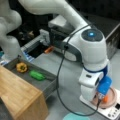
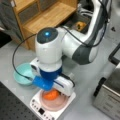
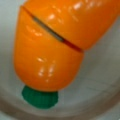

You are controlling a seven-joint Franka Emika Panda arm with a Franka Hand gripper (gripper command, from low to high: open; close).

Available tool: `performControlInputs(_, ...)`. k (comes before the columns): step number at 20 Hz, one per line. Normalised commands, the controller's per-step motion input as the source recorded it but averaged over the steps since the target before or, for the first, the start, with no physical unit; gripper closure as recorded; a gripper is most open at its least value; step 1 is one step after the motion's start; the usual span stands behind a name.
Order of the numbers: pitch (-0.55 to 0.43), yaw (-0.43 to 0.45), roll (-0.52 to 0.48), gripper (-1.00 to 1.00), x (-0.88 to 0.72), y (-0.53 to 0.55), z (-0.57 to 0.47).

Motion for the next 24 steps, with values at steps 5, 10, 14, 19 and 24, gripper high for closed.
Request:
performControlInputs(5,0.067,-0.009,-0.145,-1.0,0.29,0.15,-0.03)
performControlInputs(10,0.064,-0.019,-0.15,-1.0,0.26,0.16,0.02)
performControlInputs(14,0.071,-0.013,-0.143,-1.0,0.24,0.13,0.05)
performControlInputs(19,0.06,-0.013,-0.134,1.0,0.26,0.11,0.04)
performControlInputs(24,0.066,-0.014,-0.126,1.0,0.24,0.08,0.05)
